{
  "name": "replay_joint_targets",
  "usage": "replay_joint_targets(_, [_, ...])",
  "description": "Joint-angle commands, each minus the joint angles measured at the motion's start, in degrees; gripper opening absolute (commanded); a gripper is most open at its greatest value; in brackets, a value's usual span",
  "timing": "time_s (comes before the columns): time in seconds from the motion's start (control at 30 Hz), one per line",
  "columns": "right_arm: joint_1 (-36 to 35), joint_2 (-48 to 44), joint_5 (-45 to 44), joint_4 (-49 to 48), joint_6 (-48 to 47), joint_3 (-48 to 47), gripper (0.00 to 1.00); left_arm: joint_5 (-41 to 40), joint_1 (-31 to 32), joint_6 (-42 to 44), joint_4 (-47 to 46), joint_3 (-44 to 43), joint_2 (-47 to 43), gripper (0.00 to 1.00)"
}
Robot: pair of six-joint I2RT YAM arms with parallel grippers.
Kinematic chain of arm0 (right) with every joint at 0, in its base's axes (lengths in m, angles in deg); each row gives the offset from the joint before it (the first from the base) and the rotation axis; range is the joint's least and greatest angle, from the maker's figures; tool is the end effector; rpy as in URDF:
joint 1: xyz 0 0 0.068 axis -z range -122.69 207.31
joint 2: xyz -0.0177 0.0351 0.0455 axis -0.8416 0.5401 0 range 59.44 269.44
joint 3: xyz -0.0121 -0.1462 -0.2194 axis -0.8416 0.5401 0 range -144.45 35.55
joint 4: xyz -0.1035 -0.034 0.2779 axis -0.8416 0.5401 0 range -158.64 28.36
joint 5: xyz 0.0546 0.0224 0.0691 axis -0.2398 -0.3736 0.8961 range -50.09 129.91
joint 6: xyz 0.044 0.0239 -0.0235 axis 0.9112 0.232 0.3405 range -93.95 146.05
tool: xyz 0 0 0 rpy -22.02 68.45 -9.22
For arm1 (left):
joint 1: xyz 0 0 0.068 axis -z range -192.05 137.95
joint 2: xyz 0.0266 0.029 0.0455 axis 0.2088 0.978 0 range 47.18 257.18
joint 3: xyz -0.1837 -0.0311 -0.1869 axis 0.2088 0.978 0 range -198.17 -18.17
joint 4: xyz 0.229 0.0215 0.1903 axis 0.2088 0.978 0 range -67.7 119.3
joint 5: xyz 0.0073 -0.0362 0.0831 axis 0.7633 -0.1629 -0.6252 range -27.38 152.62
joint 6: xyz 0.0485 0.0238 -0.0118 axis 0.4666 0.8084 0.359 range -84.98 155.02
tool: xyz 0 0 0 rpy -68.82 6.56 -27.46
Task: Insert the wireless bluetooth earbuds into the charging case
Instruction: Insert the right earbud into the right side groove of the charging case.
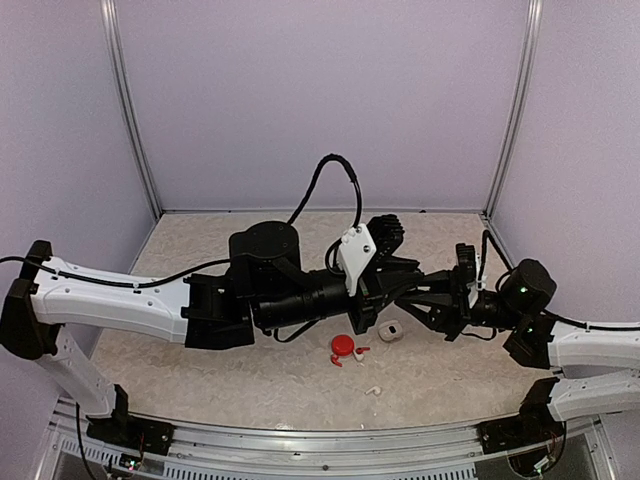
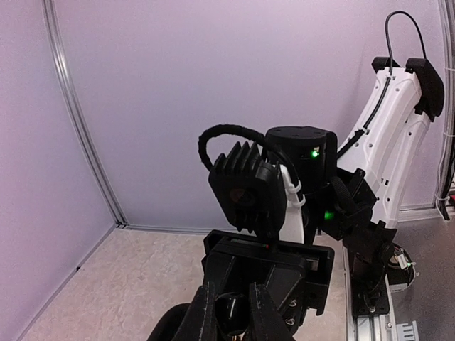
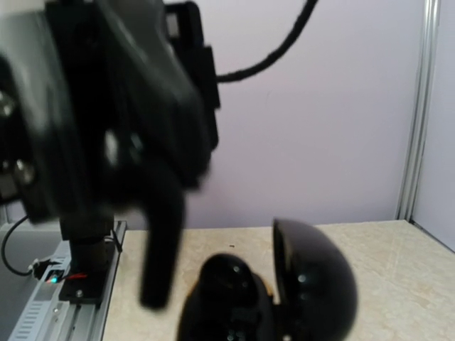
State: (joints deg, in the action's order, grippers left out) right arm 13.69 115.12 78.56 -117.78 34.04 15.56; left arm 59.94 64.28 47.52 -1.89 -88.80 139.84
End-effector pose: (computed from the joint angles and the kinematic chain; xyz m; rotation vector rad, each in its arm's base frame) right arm 0.1595 0.1845 0.2309 -0.9972 1.1160 1.1862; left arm 0.1032 -0.4167 0.3212 1.0884 1.1663 -0.8437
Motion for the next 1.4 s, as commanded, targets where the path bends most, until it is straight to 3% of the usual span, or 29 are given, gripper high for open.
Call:
replay_joint_targets(0.0, [-1.07, -1.44, -1.67, -1.51, 1.15, -1.63, 0.0, -1.79, 0.31, 0.55, 0.11, -2.12, 1.12, 0.11])
replay_joint_targets(0.77, [-1.64, -3.82, -3.17, -1.81, 2.29, -1.69, 0.0, -5.65, -0.13, 0.02, 3.24, -3.88, 3.31, 0.11])
replay_joint_targets(1.37, [-1.65, -4.46, -1.12, -1.81, 1.63, -1.72, 0.0, -8.43, -0.31, -0.96, 6.43, -5.39, 4.32, 0.23])
